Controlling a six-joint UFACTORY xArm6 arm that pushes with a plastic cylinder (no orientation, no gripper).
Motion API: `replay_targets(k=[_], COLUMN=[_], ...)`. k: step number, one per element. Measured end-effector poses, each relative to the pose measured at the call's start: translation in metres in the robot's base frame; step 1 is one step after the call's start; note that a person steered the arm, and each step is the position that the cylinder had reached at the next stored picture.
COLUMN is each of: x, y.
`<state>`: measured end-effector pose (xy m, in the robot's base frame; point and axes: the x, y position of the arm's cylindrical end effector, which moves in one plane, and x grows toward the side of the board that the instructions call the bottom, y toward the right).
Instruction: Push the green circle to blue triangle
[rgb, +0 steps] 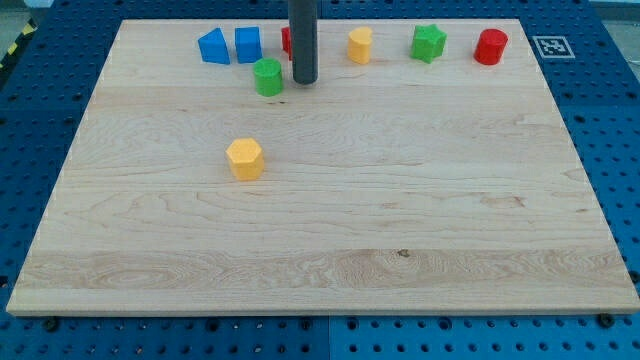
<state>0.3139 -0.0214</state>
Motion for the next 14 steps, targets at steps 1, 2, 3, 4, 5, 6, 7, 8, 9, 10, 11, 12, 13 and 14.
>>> replay_targets(k=[1, 2, 3, 4, 5, 6, 7, 8, 9, 10, 11, 12, 13, 14], x=[0.0, 0.001, 0.027, 0.035, 0.022, 0.014, 0.014, 0.014, 0.014, 0.011, 0.008, 0.008, 0.008, 0.005], y=[0.002, 0.002, 0.002, 0.002, 0.002, 0.002, 0.002, -0.014, -0.046, -0.08, -0.112, -0.134, -0.163, -0.17])
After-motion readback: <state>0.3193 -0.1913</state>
